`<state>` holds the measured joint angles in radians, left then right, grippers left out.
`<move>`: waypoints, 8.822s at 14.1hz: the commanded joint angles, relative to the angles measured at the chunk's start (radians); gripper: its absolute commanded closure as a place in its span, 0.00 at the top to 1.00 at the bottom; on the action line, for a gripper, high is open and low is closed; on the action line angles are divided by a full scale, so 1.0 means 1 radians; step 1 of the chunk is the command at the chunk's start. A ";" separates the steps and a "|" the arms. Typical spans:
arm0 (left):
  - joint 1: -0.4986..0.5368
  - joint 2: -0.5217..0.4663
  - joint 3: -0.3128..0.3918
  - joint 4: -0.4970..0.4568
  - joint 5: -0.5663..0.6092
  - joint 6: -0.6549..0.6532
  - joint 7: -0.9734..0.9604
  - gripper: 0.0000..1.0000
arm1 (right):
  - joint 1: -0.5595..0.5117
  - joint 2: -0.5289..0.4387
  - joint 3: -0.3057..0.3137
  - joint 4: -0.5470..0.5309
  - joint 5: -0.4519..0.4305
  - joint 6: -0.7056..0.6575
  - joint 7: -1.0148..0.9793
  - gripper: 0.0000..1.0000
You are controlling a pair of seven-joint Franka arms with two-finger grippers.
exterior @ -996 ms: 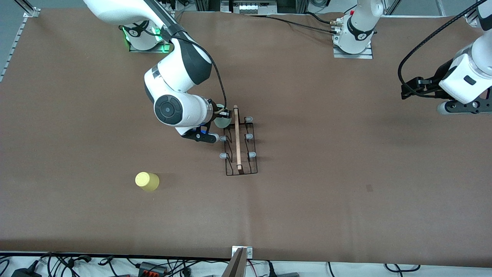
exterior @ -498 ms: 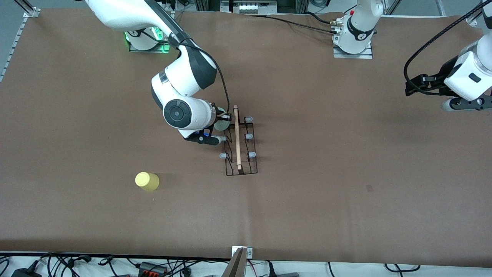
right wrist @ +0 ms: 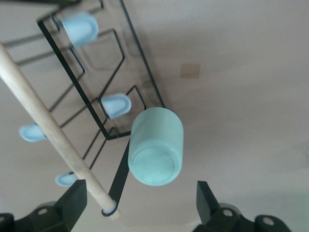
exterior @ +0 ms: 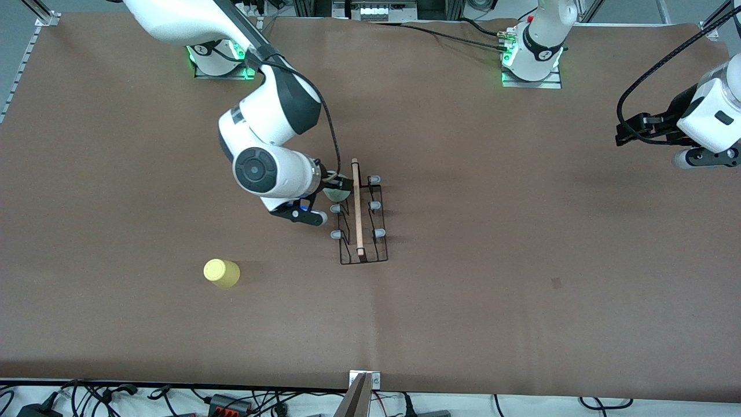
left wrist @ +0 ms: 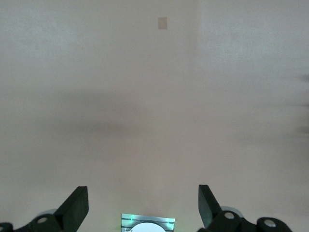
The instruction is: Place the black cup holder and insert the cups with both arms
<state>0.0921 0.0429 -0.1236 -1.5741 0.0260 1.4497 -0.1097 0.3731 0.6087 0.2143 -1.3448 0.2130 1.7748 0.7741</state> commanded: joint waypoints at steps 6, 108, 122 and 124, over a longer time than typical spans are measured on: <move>0.005 -0.014 0.002 0.022 0.002 0.001 0.024 1.00 | -0.063 0.077 -0.176 0.090 -0.220 0.098 -0.031 1.00; 0.048 -0.032 0.002 0.025 -0.003 -0.014 -0.025 1.00 | -0.462 -0.644 -0.191 -0.401 -0.253 -0.044 -0.831 1.00; 0.048 -0.032 0.002 0.025 -0.003 -0.012 -0.025 1.00 | -0.424 -0.633 -0.194 -0.375 -0.253 -0.063 -0.829 1.00; 0.048 -0.031 0.002 0.026 -0.003 -0.012 -0.025 1.00 | -0.427 -0.636 -0.196 -0.376 -0.251 -0.064 -0.826 1.00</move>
<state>0.1327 0.0110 -0.1188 -1.5583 0.0259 1.4454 -0.1387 -0.0611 -0.0322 0.0331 -1.7380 -0.0571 1.7187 -0.0425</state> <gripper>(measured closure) 0.000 0.000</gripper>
